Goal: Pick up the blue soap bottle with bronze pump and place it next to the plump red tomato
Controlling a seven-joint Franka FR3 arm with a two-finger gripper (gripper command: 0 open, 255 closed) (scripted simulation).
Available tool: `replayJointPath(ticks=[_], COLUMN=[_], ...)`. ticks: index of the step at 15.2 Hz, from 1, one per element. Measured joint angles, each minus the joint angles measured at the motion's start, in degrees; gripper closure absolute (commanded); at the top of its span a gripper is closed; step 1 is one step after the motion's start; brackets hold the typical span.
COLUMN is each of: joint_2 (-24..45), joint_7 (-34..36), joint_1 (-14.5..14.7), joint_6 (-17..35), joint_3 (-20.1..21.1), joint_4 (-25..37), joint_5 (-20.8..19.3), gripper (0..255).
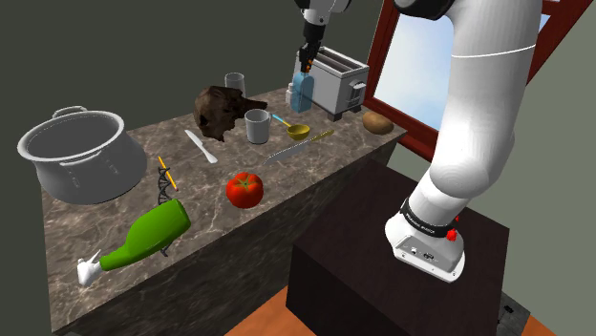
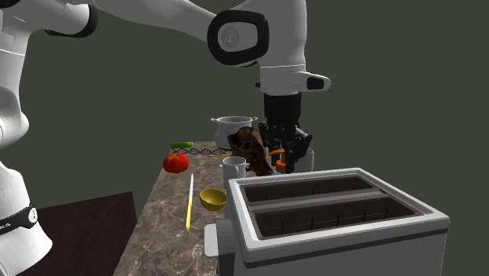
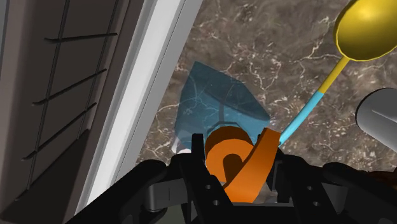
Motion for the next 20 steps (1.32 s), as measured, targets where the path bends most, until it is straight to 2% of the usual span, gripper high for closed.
replayJointPath(ticks=[12, 20], joint_2=[-2.05, -2.19], joint_7=[1.4, 2.17], joint_1=[-0.04, -0.5], joint_6=[-7.45, -13.34], joint_3=[-0.58, -0.81], joint_4=[5.57, 11.42], joint_5=[-1.4, -1.76], gripper=[255, 255])
